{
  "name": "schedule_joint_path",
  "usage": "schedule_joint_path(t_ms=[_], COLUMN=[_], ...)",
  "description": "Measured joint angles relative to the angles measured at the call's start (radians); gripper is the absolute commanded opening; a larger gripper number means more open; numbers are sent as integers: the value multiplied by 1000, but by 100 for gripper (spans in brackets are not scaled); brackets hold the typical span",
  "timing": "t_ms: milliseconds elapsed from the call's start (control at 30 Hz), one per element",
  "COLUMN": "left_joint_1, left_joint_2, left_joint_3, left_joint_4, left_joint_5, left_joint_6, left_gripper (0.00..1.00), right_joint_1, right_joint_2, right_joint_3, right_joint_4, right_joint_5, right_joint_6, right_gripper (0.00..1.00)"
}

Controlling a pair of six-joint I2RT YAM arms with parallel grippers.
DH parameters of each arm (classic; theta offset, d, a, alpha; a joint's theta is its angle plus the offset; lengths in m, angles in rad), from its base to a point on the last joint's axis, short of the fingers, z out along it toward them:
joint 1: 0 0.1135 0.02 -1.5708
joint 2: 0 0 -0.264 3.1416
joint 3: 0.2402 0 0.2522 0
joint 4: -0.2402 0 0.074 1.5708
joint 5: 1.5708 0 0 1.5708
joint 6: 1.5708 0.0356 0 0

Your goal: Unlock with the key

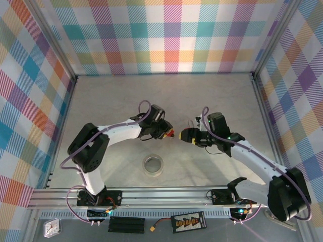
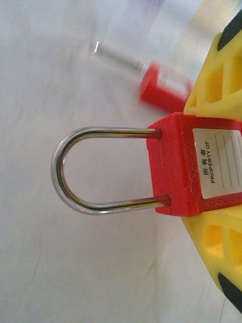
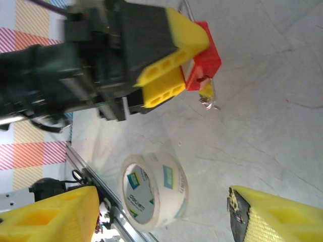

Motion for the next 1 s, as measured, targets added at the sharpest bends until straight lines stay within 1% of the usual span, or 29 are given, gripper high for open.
schedule_joint_path(t_ms=[167,300,467,600,700,833,1000], left_joint_1=[0,1,1,1,1,1,0], left_joint_2=[-116,-165,-173,-190,-209,-222,-247], left_joint_3=[-10,-57,-87,-89,-95,-113,-136], left_joint_4=[119,193,186,184,184,185,192], left_joint_5=[9,12,16,16,11,8,4], left_joint_6=[-39,-73,-89,-92,-91,-90,-87], left_gripper=[0,0,0,0,0,0,0], right_joint_1=[0,0,0,0,0,2,2], right_joint_2=[82,114,130,183,233,241,241], right_joint_3=[15,15,15,15,16,17,23], right_joint_4=[81,150,281,386,435,468,505], right_joint_5=[-8,-5,0,-2,-17,-17,-17], right_joint_6=[25,41,78,116,144,175,212], right_gripper=[63,61,56,48,44,41,28])
